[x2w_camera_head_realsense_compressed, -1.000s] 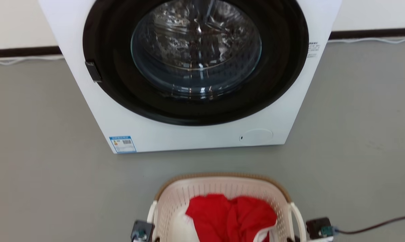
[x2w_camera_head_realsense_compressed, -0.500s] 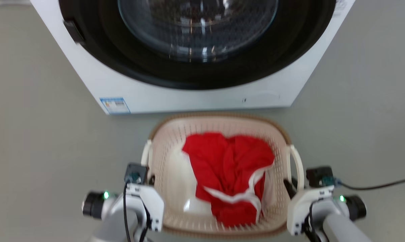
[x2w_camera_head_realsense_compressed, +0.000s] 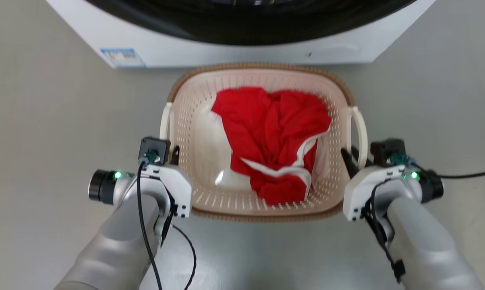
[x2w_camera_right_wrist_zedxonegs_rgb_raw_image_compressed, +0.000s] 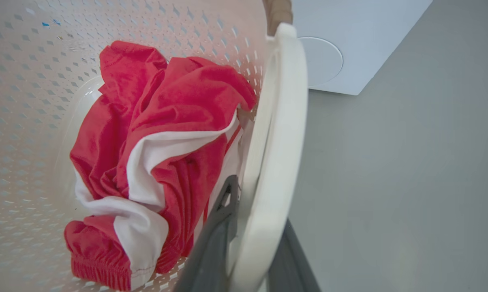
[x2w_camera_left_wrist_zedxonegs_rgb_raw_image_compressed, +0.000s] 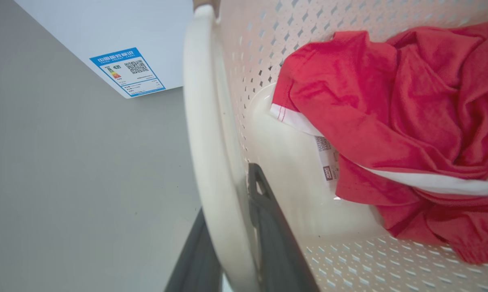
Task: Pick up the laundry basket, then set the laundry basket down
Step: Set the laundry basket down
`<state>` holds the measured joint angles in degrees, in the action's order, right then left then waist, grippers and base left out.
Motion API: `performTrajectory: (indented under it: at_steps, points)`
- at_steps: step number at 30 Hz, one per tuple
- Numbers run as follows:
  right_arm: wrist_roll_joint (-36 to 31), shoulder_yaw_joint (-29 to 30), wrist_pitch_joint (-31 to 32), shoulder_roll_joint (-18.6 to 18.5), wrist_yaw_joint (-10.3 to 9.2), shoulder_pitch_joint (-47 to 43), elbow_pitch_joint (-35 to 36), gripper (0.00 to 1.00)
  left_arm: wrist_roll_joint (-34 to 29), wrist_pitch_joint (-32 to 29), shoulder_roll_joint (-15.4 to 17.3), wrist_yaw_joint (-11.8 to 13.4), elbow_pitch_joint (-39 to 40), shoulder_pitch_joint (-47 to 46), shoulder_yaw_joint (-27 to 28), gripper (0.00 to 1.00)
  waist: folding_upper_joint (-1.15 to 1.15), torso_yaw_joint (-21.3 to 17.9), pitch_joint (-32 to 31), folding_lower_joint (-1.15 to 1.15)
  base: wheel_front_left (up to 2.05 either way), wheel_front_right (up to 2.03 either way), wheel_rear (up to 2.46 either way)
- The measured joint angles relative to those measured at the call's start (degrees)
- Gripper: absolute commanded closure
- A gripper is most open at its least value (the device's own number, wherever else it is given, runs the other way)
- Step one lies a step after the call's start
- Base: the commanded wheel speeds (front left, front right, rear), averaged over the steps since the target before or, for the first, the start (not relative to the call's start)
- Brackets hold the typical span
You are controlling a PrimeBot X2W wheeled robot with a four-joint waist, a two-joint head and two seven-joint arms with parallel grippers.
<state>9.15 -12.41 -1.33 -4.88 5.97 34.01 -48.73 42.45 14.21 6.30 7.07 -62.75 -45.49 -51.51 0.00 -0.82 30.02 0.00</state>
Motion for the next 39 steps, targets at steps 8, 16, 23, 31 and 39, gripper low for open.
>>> performTrajectory:
  at_steps: [8, 16, 23, 31, 39]
  points:
    - [-2.5, 2.6, -1.3, -0.2, 0.07, 6.6, -0.8, 1.00, -2.9, 0.2, 0.0, 0.3, 1.8, -4.6, 3.3, 1.00, 0.00, 1.5, 8.0, 0.00, 0.00, 0.00, 0.00]
    - [-5.1, 4.9, -2.3, -0.3, 0.08, 11.0, -0.5, 1.00, -5.9, 0.4, 0.0, 0.3, 3.1, -8.8, 6.3, 1.00, 0.00, 2.6, 14.7, 0.00, 0.00, 0.00, 0.00]
    - [-5.7, 5.2, -2.8, -0.4, 0.08, 12.2, -0.1, 1.00, -8.5, 0.4, -0.2, 0.0, 3.3, -10.2, 9.0, 1.00, 0.00, 3.4, 19.1, 0.00, 0.00, 0.00, 0.00]
    - [-6.6, 6.4, -2.8, -0.4, 0.08, 13.4, 0.2, 1.00, -11.2, 0.4, -0.8, -0.8, 3.4, -10.9, 12.1, 1.00, 0.00, 3.4, 21.7, 0.00, 0.00, 0.00, 0.00]
    - [-6.9, 6.8, -2.8, -0.4, 0.08, 13.4, 0.1, 1.00, -13.2, 0.4, -1.5, -1.6, 2.8, -10.9, 13.9, 1.00, 0.00, 3.4, 22.5, 0.00, 0.00, 0.00, 0.00]
